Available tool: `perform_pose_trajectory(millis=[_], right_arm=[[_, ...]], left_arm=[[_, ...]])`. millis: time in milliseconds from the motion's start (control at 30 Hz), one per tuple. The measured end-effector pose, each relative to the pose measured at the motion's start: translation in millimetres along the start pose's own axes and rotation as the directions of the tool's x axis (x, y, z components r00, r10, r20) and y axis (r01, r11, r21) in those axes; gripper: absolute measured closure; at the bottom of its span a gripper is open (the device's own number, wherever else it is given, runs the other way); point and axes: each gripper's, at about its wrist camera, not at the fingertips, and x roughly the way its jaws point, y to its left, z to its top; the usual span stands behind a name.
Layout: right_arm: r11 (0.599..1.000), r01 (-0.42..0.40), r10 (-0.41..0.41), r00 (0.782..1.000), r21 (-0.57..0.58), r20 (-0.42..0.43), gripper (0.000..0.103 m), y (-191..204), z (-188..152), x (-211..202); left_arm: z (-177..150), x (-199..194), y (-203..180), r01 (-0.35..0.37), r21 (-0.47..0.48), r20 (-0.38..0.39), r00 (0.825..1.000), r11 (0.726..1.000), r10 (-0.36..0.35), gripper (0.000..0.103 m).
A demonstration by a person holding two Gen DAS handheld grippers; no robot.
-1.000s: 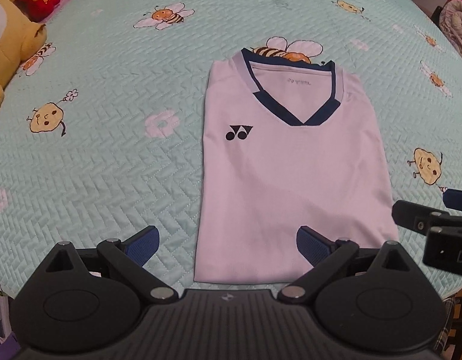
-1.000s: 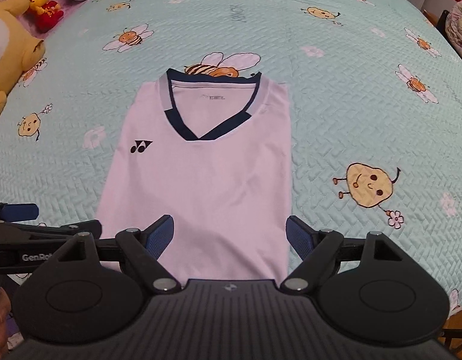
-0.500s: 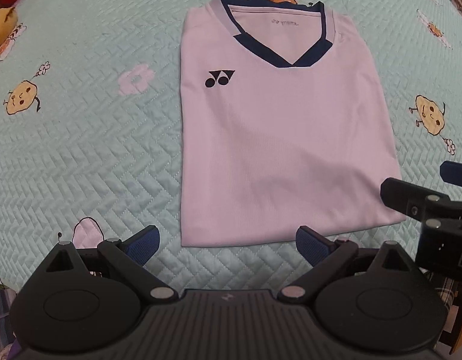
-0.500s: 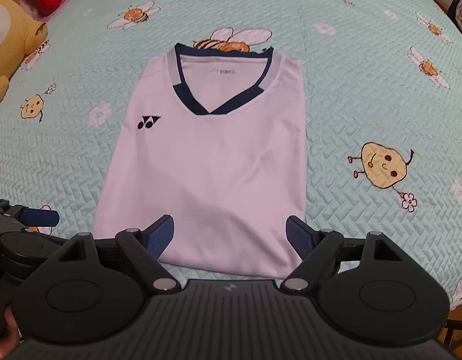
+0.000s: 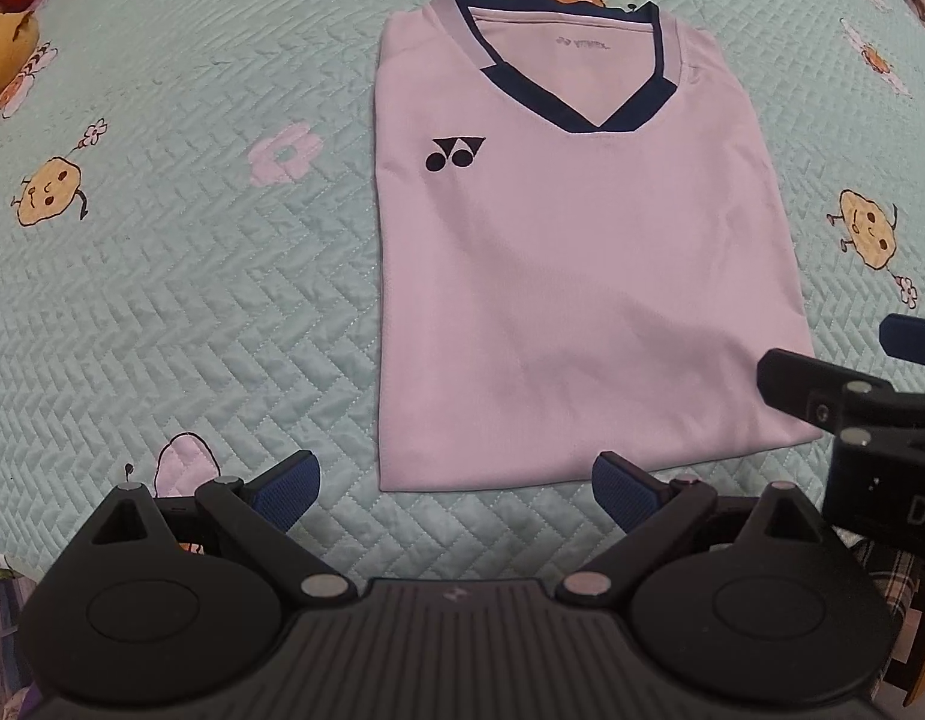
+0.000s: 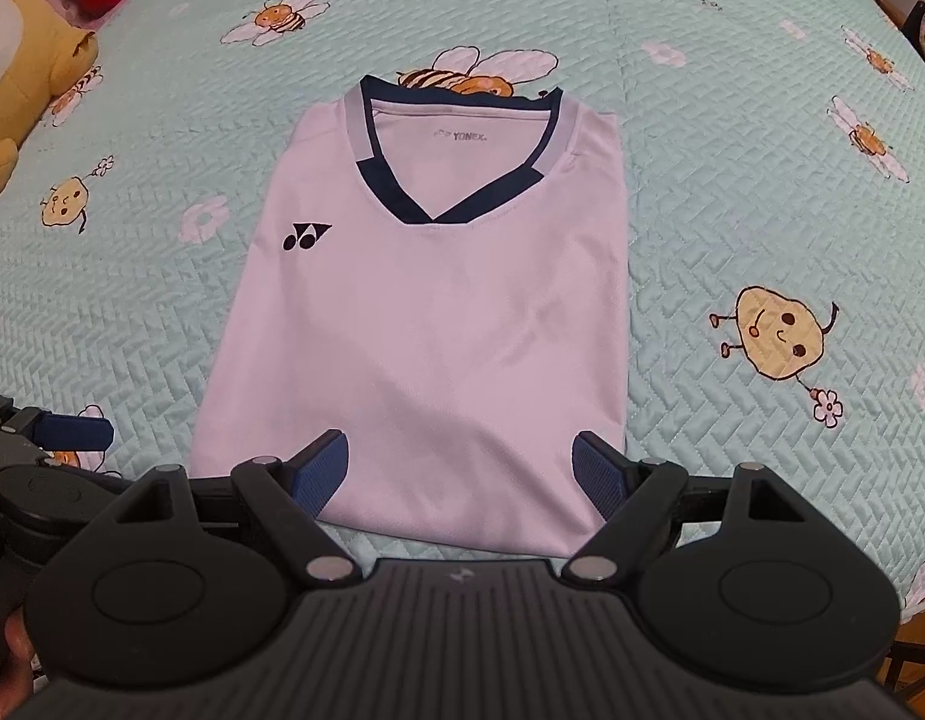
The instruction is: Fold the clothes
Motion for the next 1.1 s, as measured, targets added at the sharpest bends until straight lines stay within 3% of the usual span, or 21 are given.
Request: perform_pose_trajectory(millis=[300,367,467,600,633,733,867,1033,1100], right_arm=[[0.999,-0.035,0.035,0.999,-0.002,0.01,0.021,0.4,0.2,-4.3],[0.993,-0.118,0.117,0.992,0.015,0.052,0.022,-11.9,-2.4,-9.5],[0.954,-0.295,0.285,0.949,0.058,0.134,0.022,-41.8,-10.9,-15.1],[0.826,-0.528,0.491,0.846,0.199,0.206,0.022,-87.6,-28.7,1.7],[0.805,-0.55,0.511,0.833,0.222,0.212,0.022,-94.0,-33.3,8.6],[0.794,-0.559,0.523,0.829,0.239,0.2,0.022,-96.8,-46.4,30.3],[0.804,-0.545,0.514,0.838,0.239,0.181,0.022,-89.5,-56.5,59.6],[0.809,-0.515,0.522,0.851,0.285,0.058,0.021,-80.0,-75.9,90.7],[0.766,-0.563,0.573,0.817,0.31,0.068,0.021,-83.7,-76.6,83.9]], left_arm=[[-2.1,-3.1,3.1,0.026,-0.006,0.01,1.0,1.0,-0.026,0.003],[-3.9,-5.2,8.6,0.044,-0.03,0.018,0.999,0.999,-0.043,0.003],[-6.3,-5.5,22.2,0.065,-0.084,0.032,0.998,0.994,-0.062,0.003],[-9.2,-1.2,29.9,0.097,-0.126,0.048,0.995,0.987,-0.092,0.003],[-9.9,1.6,29.1,0.095,-0.123,0.043,0.995,0.988,-0.09,0.003],[-11.0,12.4,26.5,0.085,-0.122,0.014,0.996,0.989,-0.084,0.003],[-12.6,20.6,26.3,0.078,-0.129,-0.007,0.997,0.989,-0.079,0.003],[-13.4,25.4,33.8,0.051,-0.141,-0.01,0.999,0.989,-0.053,0.003],[-12.2,29.0,39.8,0.052,-0.152,-0.016,0.998,0.987,-0.055,0.003]])
